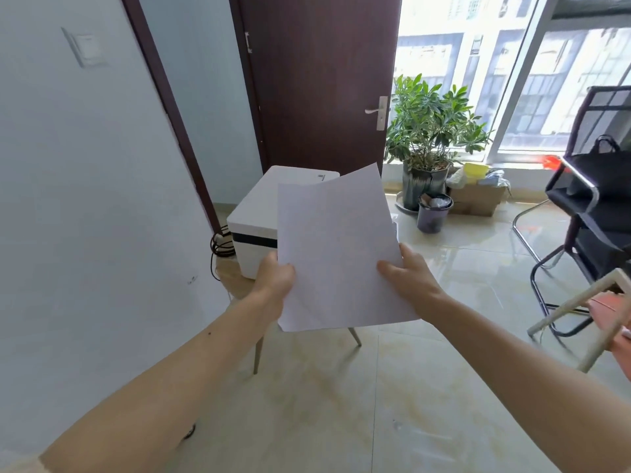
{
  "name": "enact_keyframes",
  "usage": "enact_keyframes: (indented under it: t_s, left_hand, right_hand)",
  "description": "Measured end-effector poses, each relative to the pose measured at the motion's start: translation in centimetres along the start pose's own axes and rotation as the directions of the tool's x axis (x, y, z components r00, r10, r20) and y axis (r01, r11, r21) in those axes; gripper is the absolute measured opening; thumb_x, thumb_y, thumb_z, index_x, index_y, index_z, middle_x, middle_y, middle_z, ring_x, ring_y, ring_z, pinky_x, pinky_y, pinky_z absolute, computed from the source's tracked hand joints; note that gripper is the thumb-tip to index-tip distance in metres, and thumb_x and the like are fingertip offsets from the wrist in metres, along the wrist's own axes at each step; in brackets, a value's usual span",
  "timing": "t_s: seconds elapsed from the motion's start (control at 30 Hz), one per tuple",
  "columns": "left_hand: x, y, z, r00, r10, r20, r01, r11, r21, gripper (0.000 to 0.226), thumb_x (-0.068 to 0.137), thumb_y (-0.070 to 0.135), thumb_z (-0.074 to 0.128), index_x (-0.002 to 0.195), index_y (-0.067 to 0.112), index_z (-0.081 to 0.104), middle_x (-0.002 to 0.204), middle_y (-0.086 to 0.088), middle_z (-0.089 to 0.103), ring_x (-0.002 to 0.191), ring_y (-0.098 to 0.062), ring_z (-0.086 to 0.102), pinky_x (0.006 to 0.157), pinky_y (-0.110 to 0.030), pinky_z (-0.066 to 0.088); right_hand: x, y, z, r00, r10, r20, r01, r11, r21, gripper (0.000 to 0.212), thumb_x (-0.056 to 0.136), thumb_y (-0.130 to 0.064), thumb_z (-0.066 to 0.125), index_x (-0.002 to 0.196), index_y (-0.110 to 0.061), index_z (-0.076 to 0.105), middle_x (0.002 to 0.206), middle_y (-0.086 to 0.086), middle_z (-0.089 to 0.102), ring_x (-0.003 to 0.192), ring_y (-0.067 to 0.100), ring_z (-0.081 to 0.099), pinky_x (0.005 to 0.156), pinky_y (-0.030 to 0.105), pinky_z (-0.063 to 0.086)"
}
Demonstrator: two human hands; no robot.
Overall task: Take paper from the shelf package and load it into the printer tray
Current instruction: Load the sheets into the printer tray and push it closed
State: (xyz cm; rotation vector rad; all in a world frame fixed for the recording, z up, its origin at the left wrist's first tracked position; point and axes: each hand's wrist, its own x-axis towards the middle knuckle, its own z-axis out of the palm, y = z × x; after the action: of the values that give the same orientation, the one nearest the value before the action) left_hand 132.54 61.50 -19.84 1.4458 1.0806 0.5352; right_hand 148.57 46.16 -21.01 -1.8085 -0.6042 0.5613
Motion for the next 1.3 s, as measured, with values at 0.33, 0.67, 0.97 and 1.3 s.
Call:
enact_keyframes:
  t_s: [0.33,0.67,0.97,1.3]
  left_hand:
    - [11.3,3.8,5.3,0.999,0.004,-0.032,-0.002,0.998,0.057,0.028,0.091,0.003,0.043,0.115,0.005,0.057,0.111,-0.014,0.065,0.098,-0.033,0.063,0.080,-0.040,0.054]
    - [20.2,8.3,10.9,0.999,0.007,0.036,-0.010,0.998,0.069,0.030,0.089,0.002,0.039,0.113,0.004,0.055,0.114,-0.015,0.064,0.103,-0.036,0.063,0.087,-0.047,0.055]
    - [25.7,9.9,18.8,1.000,-0.015,-0.003,0.016,0.998,0.067,0.029,0.089,-0.002,0.038,0.108,0.002,0.059,0.111,-0.018,0.066,0.101,-0.037,0.064,0.085,-0.045,0.054]
    - [28.9,11.9,27.0,0.990,-0.046,-0.135,0.049,0.999,0.017,0.022,0.088,-0.005,0.040,0.093,0.005,0.059,0.096,-0.014,0.064,0.084,-0.030,0.061,0.076,-0.039,0.054]
  right_hand:
    - [13.2,0.1,-1.5,1.000,-0.017,0.018,0.017,1.000,-0.015,0.023,0.089,-0.011,0.054,0.112,-0.014,0.055,0.104,0.008,0.066,0.094,0.027,0.064,0.080,0.038,0.053]
    - [24.0,0.0,-4.0,0.999,0.000,-0.047,0.000,1.000,-0.001,0.019,0.090,-0.010,0.055,0.108,-0.016,0.053,0.107,0.009,0.065,0.094,0.027,0.063,0.076,0.034,0.049]
    - [32.6,2.2,-9.2,1.000,-0.003,0.007,0.003,1.000,-0.030,0.017,0.090,-0.012,0.054,0.106,-0.016,0.052,0.105,0.008,0.063,0.094,0.027,0.062,0.077,0.035,0.050]
    - [41.3,3.5,-15.2,0.992,-0.017,0.124,0.027,0.996,-0.083,0.022,0.088,-0.015,0.055,0.110,-0.015,0.053,0.106,0.008,0.065,0.098,0.028,0.064,0.086,0.042,0.054]
